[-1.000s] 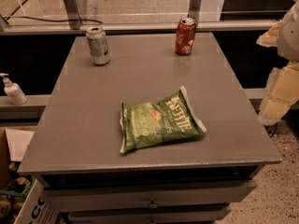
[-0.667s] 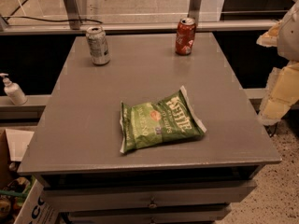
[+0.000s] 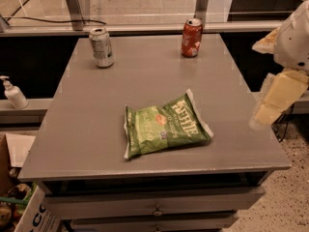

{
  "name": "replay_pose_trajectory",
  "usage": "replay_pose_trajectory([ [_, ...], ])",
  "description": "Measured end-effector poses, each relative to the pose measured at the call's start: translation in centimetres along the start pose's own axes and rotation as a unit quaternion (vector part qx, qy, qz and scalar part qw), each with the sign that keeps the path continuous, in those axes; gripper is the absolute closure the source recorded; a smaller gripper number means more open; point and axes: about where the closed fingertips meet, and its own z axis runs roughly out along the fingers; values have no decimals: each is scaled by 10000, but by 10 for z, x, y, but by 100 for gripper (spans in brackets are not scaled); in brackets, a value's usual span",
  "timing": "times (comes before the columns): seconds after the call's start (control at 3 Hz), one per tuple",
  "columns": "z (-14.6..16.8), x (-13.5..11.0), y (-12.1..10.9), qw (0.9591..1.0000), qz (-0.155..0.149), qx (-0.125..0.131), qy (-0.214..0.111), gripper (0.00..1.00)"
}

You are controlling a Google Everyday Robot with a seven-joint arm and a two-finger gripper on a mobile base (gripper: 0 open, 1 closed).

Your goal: Move green jalapeno chip bag near coke can

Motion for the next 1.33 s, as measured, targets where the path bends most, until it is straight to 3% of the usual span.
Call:
replay_pose_trajectory([
  [0.67,50,-35,12,9968,11,-185,-780,0],
  [1.33,99,-55,30,9922,79,-366,-1186,0],
])
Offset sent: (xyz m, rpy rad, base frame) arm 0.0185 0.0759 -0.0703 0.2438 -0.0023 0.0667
